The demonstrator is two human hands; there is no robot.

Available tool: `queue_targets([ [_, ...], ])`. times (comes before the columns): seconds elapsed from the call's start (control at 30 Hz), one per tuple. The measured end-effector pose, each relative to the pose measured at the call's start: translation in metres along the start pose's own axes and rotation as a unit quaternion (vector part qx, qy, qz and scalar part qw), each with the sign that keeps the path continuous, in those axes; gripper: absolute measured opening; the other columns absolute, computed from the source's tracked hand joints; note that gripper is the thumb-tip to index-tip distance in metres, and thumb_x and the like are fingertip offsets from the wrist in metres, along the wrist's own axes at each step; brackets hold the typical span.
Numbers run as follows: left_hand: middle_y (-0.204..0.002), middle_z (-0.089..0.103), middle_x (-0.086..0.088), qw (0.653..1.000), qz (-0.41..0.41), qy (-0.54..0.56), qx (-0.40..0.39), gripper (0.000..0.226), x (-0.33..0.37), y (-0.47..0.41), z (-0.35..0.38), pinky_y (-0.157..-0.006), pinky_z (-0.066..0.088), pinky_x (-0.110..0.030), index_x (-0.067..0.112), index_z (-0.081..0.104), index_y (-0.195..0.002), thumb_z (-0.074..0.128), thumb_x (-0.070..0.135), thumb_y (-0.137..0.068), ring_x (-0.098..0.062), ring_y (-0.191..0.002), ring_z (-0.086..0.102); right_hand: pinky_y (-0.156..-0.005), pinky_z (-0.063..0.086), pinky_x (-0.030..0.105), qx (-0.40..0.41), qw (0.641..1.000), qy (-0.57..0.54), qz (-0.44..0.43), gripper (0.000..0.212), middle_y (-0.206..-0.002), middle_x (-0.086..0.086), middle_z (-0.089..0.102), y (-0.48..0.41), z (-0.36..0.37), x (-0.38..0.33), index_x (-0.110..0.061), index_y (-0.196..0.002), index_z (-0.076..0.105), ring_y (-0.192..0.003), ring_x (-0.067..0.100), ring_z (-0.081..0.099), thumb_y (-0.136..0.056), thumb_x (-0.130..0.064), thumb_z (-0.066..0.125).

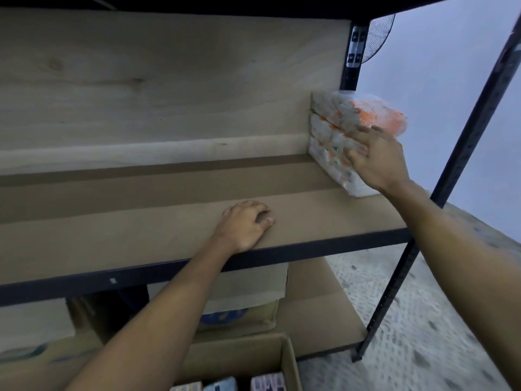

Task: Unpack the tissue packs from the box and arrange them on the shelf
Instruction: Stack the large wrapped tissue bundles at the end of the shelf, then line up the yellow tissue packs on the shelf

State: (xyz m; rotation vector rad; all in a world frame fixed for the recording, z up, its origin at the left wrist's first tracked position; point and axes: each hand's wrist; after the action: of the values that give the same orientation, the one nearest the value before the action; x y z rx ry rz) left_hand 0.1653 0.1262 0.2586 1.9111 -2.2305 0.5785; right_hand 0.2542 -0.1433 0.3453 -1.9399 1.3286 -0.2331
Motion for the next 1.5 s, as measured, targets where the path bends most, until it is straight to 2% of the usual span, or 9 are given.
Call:
queue_targets([
  [0.1, -0.144, 0.046, 0.003, 1.0, -0.005, 0.005, 0.009, 0.043, -0.004, 0.024, -0.008, -0.112, 0.025, -0.036, 0.025, 0.051, -0.135, 0.043, 0.045, -0.098, -0.019, -0.133, 0.038, -0.106, 0.039, 0.041, -0.007, 1.0, -0.005, -0.008, 0.039, -0.132, 0.012, 0.06, 0.026, 0.011, -0.025, -0.013, -0.122, 0.065, -0.125, 0.031, 0.05, -0.091, -0.031, 0.051],
  [0.2, -0.145, 0.045, 0.003, 1.0, -0.011, 0.005, 0.015, 0.043, -0.01, 0.053, -0.019, -0.111, 0.025, -0.035, 0.024, 0.05, -0.137, 0.042, 0.043, -0.099, -0.019, -0.133, 0.038, -0.112, 0.033, 0.043, -0.054, 0.998, -0.02, 0.014, 0.039, -0.14, 0.008, 0.053, 0.049, 0.021, -0.053, -0.019, -0.128, 0.061, -0.134, 0.028, 0.042, -0.091, -0.029, 0.057],
  [0.3, -0.145, 0.045, 0.003, 1.0, -0.016, 0.006, 0.022, 0.044, -0.018, 0.08, -0.029, -0.112, 0.027, -0.038, 0.023, 0.05, -0.137, 0.042, 0.043, -0.099, -0.02, -0.133, 0.039, -0.114, 0.027, 0.041, -0.096, 0.995, -0.037, 0.013, 0.04, -0.145, 0.005, 0.048, 0.076, 0.026, -0.084, -0.023, -0.131, 0.059, -0.138, 0.025, 0.037, -0.091, -0.03, 0.058],
  [0.5, -0.144, 0.046, 0.004, 0.998, -0.04, 0.007, 0.039, 0.042, -0.037, 0.139, -0.042, -0.111, 0.029, -0.042, 0.026, 0.049, -0.136, 0.042, 0.043, -0.099, -0.019, -0.133, 0.039, -0.113, 0.03, 0.044, -0.154, 0.986, -0.053, -0.02, 0.041, -0.146, 0.004, 0.047, 0.131, 0.033, -0.144, -0.023, -0.132, 0.057, -0.138, 0.024, 0.036, -0.092, -0.029, 0.056],
  [0.73, -0.154, 0.033, 0.003, 0.994, -0.056, -0.038, 0.087, 0.047, -0.057, 0.221, -0.033, -0.116, 0.014, -0.04, 0.028, 0.041, -0.143, 0.042, 0.041, -0.099, -0.018, -0.144, 0.022, -0.113, 0.028, 0.043, -0.218, 0.973, -0.069, -0.045, 0.043, -0.147, 0.001, 0.045, 0.211, 0.045, -0.209, -0.027, -0.135, 0.054, -0.138, 0.022, 0.035, -0.092, -0.035, 0.054],
  [0.93, -0.157, 0.024, 0.003, 0.993, -0.102, -0.063, -0.006, 0.054, -0.076, 0.287, 0.01, -0.116, 0.013, -0.042, 0.03, 0.029, -0.148, 0.041, 0.045, -0.098, -0.016, -0.145, 0.017, -0.104, 0.037, 0.038, -0.29, 0.954, -0.051, -0.056, 0.04, -0.136, -0.002, 0.056, 0.305, 0.068, -0.241, -0.027, -0.13, 0.057, -0.127, 0.022, 0.044, -0.091, -0.037, 0.05],
  [1.2, -0.16, 0.017, -0.004, 0.962, -0.228, -0.021, -0.151, 0.063, -0.11, 0.339, 0.087, -0.116, 0.013, -0.043, 0.023, 0.021, -0.151, 0.037, 0.051, -0.098, -0.023, -0.146, 0.015, -0.105, 0.036, 0.041, -0.461, 0.884, -0.071, -0.006, 0.048, -0.145, 0.008, 0.045, 0.381, 0.125, -0.245, -0.029, -0.139, 0.045, -0.133, 0.028, 0.039, -0.093, -0.041, 0.051],
  [1.4, -0.161, 0.011, 0.001, 0.939, -0.294, 0.057, -0.168, 0.061, -0.149, 0.34, 0.122, -0.114, 0.016, -0.047, 0.027, 0.018, -0.152, 0.038, 0.048, -0.098, -0.023, -0.145, 0.017, -0.108, 0.035, 0.036, -0.51, 0.851, -0.12, 0.028, 0.057, -0.144, 0.01, 0.046, 0.399, 0.174, -0.252, -0.018, -0.142, 0.043, -0.132, 0.027, 0.041, -0.09, -0.037, 0.056],
  [1.5, -0.161, 0.008, 0.001, 0.931, -0.316, 0.092, -0.158, 0.061, -0.169, 0.334, 0.137, -0.116, 0.016, -0.039, 0.026, 0.018, -0.152, 0.041, 0.042, -0.099, -0.022, -0.146, 0.015, -0.107, 0.035, 0.034, -0.524, 0.84, -0.139, 0.03, 0.06, -0.146, 0.007, 0.043, 0.402, 0.2, -0.255, -0.018, -0.144, 0.039, -0.133, 0.025, 0.04, -0.09, -0.036, 0.059],
])
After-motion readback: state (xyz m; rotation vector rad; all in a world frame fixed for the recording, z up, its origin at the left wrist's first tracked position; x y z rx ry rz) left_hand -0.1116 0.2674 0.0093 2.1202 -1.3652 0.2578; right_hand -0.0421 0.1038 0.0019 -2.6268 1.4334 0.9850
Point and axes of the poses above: each hand's wrist, its own y-axis away from the middle knuckle, its own z-axis out of the palm, x = y × z
